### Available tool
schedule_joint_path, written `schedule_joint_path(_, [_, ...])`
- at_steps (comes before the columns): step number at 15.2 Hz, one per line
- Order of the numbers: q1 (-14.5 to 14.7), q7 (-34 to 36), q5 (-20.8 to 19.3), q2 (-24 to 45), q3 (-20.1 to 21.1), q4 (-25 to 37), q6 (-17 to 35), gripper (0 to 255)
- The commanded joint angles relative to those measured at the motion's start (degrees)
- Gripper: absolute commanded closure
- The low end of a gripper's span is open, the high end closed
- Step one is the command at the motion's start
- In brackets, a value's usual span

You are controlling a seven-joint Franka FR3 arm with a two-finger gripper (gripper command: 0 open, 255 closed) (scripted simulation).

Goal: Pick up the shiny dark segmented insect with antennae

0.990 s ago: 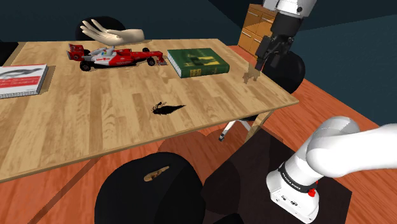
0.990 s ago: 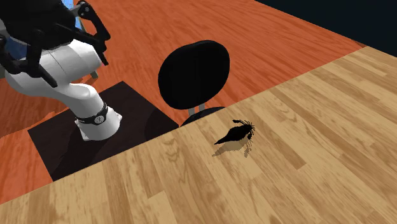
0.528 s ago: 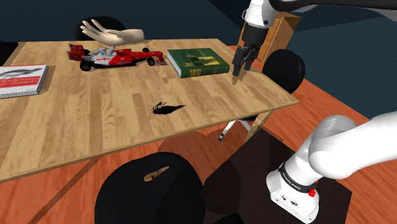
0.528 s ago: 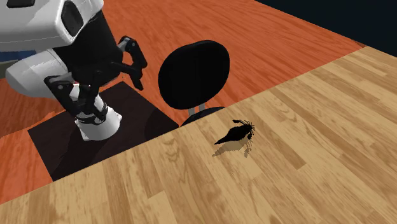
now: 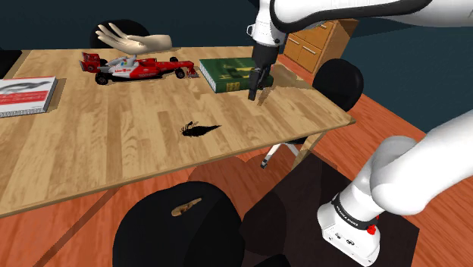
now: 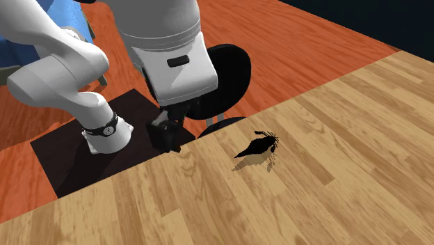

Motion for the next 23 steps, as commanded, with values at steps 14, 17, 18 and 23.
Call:
schedule_joint_path(14, [7.6,-17.84,-1.49,25.61,6.24,14.63,10.14,0])
schedule_joint_path(17, [8.1,-18.8,-1.86,27.66,6.75,14.79,11.96,0])
schedule_joint_path(18, [8.11,-18.8,-1.88,27.95,6.75,14.38,12.67,0])
schedule_joint_path(23, [8.15,-18.82,-2.0,29.41,6.72,12.63,15.86,0])
